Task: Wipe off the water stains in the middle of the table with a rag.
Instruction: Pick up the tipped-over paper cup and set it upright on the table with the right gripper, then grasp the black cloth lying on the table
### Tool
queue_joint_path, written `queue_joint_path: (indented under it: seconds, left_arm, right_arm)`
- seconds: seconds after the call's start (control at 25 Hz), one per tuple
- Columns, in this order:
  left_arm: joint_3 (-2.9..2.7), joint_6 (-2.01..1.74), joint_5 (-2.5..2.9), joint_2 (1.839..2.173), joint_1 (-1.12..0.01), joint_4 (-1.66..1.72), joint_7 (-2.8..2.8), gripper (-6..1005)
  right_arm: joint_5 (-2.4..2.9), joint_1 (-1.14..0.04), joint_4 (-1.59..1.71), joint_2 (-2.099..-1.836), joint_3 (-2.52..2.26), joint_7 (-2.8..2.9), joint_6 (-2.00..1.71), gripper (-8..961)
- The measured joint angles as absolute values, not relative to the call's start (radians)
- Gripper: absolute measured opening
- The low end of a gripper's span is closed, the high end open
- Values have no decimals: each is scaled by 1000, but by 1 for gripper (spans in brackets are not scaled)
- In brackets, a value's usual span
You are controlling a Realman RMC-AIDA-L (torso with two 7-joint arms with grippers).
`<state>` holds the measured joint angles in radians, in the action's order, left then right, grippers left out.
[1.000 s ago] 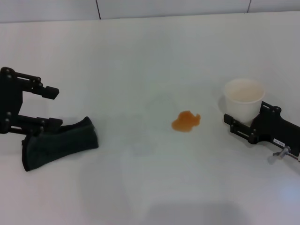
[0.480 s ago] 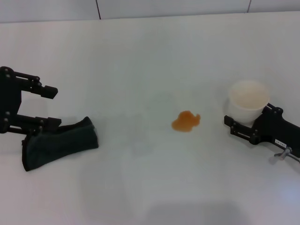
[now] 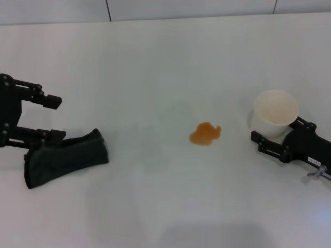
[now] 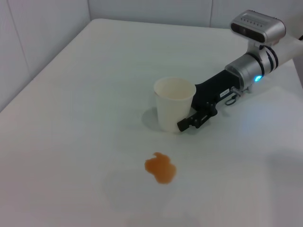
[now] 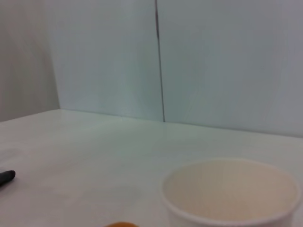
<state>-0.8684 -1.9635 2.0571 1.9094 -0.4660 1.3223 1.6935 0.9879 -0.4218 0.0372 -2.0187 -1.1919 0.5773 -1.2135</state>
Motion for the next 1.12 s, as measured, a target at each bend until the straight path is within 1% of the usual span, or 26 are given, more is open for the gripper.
queue_joint_path:
  seconds: [0.24,0.44,0.76,0.92,1.12]
  left_arm:
    - [-865,-1964,2057,1906,-461,1322,1694,676]
    - [-865,-1963,2057,1906,-461,1324,1695,676]
    - [-857,-1963,2057,1901,-460,1326,1701,676]
    - [-856,-1963,2057,1898,-453,1326,1704,677]
    - [-851,-1963,2064,1897,-439,1326,1707,677]
  right_arm:
    - [996,-405,57,-2008,-1220,609,-1216,826]
    - [1041,-348,167,-1997,-1246,689,-1212,823]
    - [1236,-217,457,-1956,-1242,941,-1209,819]
    - [1441,-193,602,-1931,-1199,1139,-1210,817]
    - [1610,-190,744,-1927,-1069,1271,-1323,814]
